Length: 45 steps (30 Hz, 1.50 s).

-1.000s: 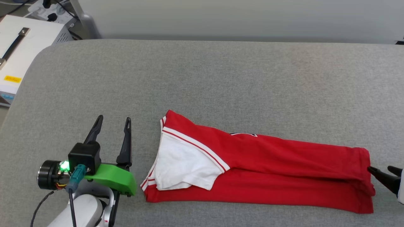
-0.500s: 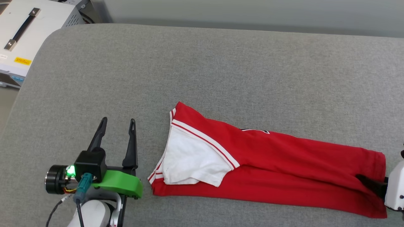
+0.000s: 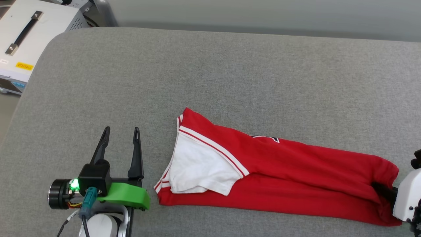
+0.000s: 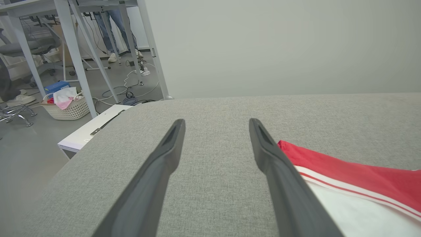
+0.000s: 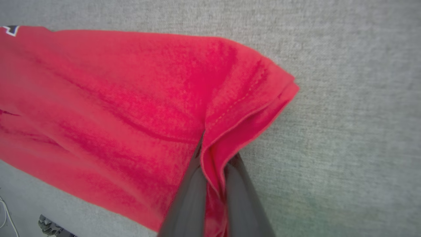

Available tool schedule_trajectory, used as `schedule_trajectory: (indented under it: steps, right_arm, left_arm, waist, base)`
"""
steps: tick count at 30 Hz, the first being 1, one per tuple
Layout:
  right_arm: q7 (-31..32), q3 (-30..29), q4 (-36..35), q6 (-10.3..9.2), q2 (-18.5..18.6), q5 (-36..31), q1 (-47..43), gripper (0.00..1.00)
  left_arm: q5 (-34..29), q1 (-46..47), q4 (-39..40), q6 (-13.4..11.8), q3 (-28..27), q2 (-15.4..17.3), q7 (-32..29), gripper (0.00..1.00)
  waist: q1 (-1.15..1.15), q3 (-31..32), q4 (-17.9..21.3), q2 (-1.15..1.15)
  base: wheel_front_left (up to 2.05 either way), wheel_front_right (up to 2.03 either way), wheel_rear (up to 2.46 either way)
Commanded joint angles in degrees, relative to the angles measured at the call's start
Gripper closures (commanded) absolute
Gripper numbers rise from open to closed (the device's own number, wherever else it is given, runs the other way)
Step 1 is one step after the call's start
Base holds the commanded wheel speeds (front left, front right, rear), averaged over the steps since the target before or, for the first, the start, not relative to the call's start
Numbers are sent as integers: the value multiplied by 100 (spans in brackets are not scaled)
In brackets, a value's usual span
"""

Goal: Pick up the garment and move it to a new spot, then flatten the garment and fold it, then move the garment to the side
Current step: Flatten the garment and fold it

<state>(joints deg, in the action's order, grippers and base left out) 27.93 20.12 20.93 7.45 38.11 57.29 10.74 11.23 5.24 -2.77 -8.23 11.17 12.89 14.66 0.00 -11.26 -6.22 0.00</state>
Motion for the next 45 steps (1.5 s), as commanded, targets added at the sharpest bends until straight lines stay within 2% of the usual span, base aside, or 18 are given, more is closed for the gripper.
schedule_trajectory:
  steps: [1, 13, 18, 21, 26, 33, 38, 45]
  right_arm:
    - [-19, 105, 104, 3, -81, 51, -28, 100]
    - [-352, -274, 644, 3, 608, 218, -34, 100]
    - [-439, -416, 871, 3, 772, 167, -42, 100]
    - [-435, -502, 743, 3, 774, 299, -107, 100]
    - [-346, -592, 127, 3, 851, 507, -365, 100]
    - [-123, -562, -909, 3, 625, 613, -566, 100]
    - [182, -307, -1546, 3, 237, 442, -394, 100]
    - [576, 178, -1942, 3, -300, 108, 141, 100]
  left_arm:
    - [-112, -119, -10, 39, -78, -78, 33, 0]
    - [-524, -358, -76, 381, -462, -497, 34, 0]
    - [-633, -416, -104, 495, -541, -585, 34, 0]
    - [-689, -461, -122, 544, -593, -622, 34, 0]
    - [-762, -529, -139, 606, -675, -657, 34, 0]
    - [-840, -554, -169, 673, -706, -713, 34, 0]
    - [-871, -537, -205, 724, -673, -769, 34, 0]
    - [-896, -435, -233, 779, -644, -823, 34, 0]
  waist:
    - [0, 46, 16, 0]
    - [0, 279, 109, 0]
    - [0, 349, 140, 0]
    - [0, 409, 157, 0]
    - [0, 492, 188, 0]
    - [0, 516, 176, 0]
    - [0, 475, 113, 0]
    - [0, 346, -1, 0]
  base:
    - [0, 0, 0]
    - [0, 0, 0]
    - [0, 0, 0]
    - [0, 0, 0]
    - [0, 0, 0]
    - [0, 0, 0]
    - [0, 0, 0]
    - [0, 0, 0]
